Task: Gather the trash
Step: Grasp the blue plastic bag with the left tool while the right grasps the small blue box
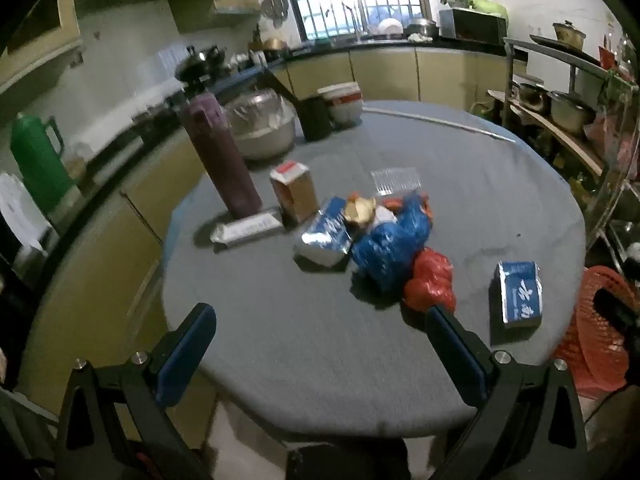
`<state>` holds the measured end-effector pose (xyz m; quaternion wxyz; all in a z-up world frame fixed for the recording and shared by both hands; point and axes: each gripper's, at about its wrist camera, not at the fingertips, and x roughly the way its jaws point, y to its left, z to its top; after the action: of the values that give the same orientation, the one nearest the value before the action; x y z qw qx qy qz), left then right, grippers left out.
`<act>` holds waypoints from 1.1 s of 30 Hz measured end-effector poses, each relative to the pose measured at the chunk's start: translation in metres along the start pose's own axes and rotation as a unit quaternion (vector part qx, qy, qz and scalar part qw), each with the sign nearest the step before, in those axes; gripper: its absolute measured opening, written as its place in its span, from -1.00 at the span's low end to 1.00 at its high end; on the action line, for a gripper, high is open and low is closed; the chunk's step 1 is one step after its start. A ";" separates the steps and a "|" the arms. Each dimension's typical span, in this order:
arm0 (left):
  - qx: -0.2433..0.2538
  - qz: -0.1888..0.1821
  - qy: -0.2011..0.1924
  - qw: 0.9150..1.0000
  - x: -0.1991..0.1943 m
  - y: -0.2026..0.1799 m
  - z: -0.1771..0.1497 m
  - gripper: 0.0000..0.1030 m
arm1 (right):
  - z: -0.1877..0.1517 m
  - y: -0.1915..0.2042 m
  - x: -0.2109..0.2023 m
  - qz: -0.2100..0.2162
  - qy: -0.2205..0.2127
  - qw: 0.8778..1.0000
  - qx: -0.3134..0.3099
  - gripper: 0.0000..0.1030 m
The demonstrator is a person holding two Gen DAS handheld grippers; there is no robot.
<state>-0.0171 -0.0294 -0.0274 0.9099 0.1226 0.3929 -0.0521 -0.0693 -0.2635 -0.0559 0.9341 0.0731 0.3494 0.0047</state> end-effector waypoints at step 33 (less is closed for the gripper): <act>-0.123 -0.202 0.144 0.961 0.140 0.011 0.047 0.39 | 0.001 0.010 0.127 -0.012 0.166 0.980 0.109 0.42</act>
<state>0.1137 -0.0309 -0.0960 0.8225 -0.0664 0.5393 -0.1681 0.0274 -0.2460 -0.1368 0.8497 0.1684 0.4986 -0.0327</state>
